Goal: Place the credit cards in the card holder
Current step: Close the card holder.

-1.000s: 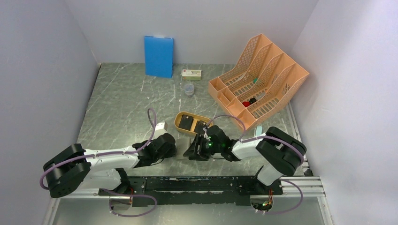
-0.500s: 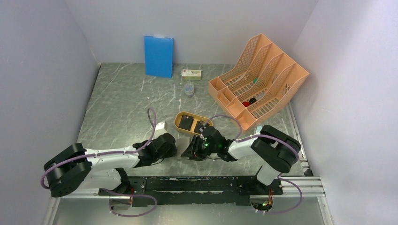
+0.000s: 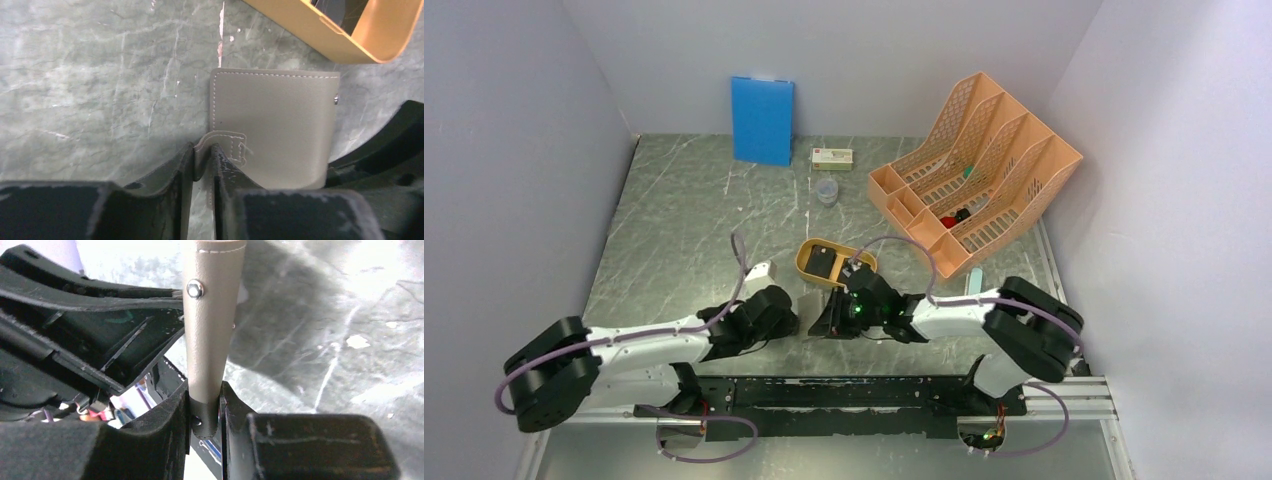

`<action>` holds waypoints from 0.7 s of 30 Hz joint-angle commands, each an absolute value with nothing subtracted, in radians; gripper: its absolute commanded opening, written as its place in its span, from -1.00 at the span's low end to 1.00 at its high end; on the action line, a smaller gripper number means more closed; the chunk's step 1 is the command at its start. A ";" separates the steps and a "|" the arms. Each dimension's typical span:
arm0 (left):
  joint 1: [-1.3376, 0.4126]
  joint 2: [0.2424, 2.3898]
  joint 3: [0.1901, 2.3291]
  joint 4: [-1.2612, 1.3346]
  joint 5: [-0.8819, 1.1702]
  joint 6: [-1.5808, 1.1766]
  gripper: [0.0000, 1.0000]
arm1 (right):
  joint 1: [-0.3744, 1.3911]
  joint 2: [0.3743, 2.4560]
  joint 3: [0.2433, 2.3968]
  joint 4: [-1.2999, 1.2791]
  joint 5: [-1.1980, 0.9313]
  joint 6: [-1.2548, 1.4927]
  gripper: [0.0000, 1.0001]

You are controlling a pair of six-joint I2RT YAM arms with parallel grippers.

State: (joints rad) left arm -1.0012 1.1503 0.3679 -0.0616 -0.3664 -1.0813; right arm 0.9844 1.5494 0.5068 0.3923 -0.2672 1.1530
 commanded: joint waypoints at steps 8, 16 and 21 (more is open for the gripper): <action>-0.997 0.775 0.725 -0.694 -0.561 -1.047 0.46 | 1.022 1.248 0.931 -0.254 0.011 0.592 -1.00; -0.997 0.737 1.087 -0.757 -0.788 -0.882 0.67 | 1.040 1.212 1.181 -0.341 0.543 0.012 -1.00; -0.998 0.767 1.144 -0.483 -0.688 -0.712 0.71 | 1.138 1.242 1.128 -0.003 1.052 -0.457 -1.00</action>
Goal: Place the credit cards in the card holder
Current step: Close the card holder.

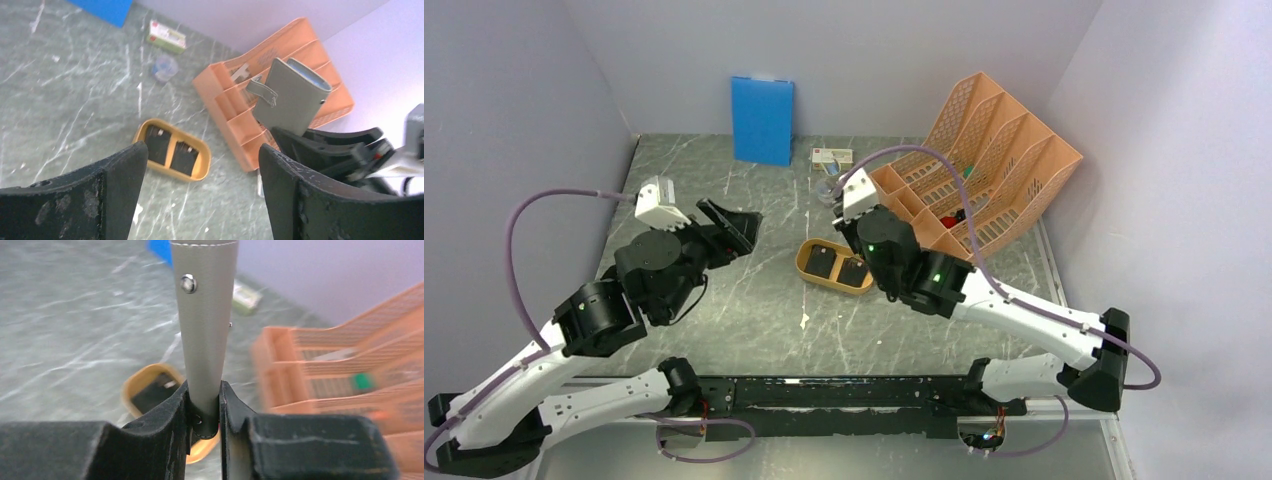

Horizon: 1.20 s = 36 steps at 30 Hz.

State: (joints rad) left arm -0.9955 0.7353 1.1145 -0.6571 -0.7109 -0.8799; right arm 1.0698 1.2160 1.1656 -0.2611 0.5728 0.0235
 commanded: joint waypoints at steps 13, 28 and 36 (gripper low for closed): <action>-0.997 0.865 1.199 -0.163 -0.409 -0.723 0.75 | 1.350 1.130 0.563 1.343 0.940 -1.626 -1.00; -0.997 0.894 1.122 -0.090 -0.156 -0.797 0.79 | 1.425 1.197 0.554 1.503 0.890 -1.768 -1.00; -0.997 0.956 1.156 -0.121 -0.107 -0.796 0.93 | 1.436 1.226 0.577 1.517 0.903 -1.784 -1.00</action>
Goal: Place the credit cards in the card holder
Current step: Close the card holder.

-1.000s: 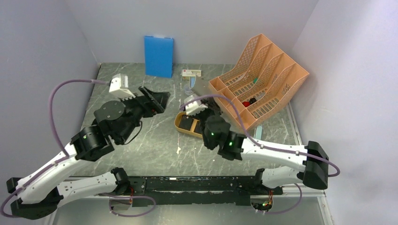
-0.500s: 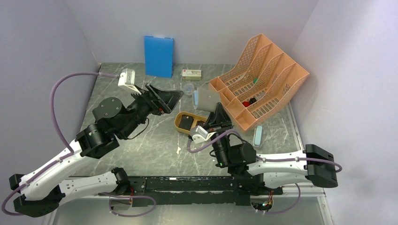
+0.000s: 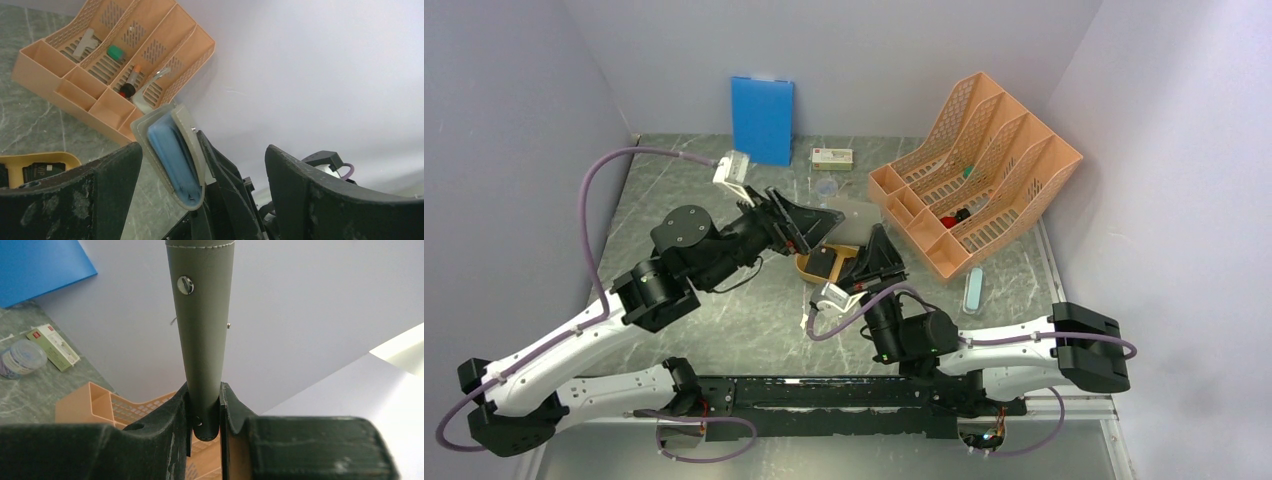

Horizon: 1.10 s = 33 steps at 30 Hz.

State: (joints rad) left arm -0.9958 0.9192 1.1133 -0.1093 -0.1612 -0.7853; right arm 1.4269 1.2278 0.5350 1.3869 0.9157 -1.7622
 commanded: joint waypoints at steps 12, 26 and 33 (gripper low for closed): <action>-0.998 0.949 1.081 -0.136 -0.148 -0.864 0.88 | 1.436 1.254 0.613 1.525 0.938 -1.771 -1.00; -0.997 0.936 1.014 -0.017 -0.238 -0.905 0.12 | 1.464 1.307 0.652 1.580 0.956 -1.800 -1.00; -0.997 0.946 1.009 -0.008 -0.253 -0.912 -0.07 | 1.469 1.305 0.657 1.593 0.960 -1.809 -1.00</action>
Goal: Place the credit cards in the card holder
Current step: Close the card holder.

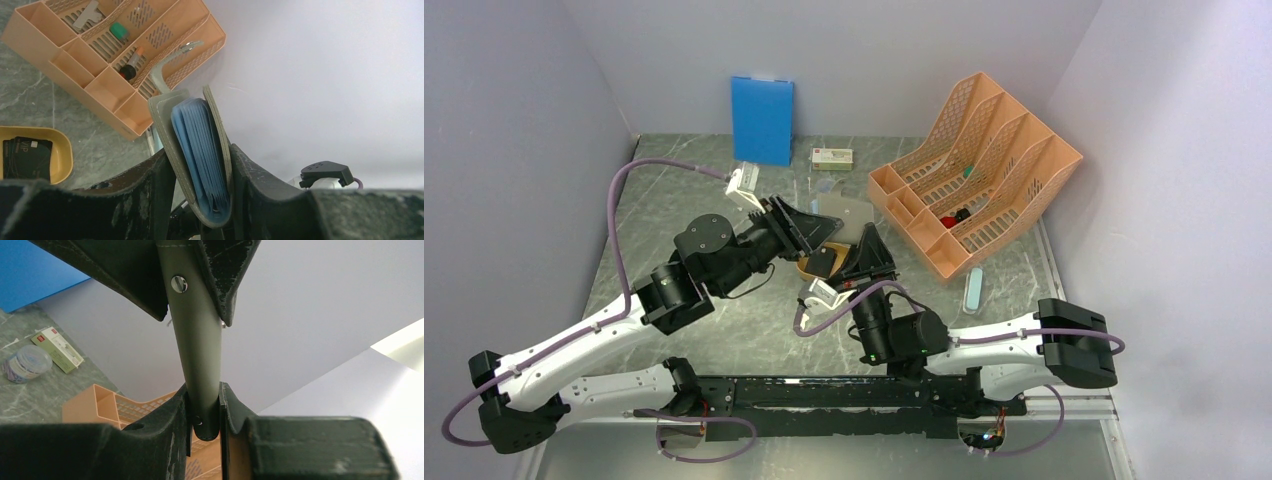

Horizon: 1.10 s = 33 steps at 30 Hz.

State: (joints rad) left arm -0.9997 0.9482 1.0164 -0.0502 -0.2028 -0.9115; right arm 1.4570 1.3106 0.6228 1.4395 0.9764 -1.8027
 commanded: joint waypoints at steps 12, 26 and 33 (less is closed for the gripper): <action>-0.998 0.971 1.007 0.005 -0.241 -0.910 -0.23 | 1.480 1.315 0.663 1.612 0.963 -1.819 -1.00; -0.998 0.903 1.014 -0.104 -0.430 -0.847 -0.90 | 1.567 1.164 0.701 1.029 1.105 -1.409 0.30; -0.993 0.792 1.050 -0.255 -0.505 -0.696 -0.90 | 1.546 0.981 0.995 -0.039 0.762 -0.403 0.58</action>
State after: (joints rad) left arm -0.9974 0.8700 1.0027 -0.1814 -0.4335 -0.8200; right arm 1.5787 1.0618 0.8745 0.5510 0.9951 -1.0325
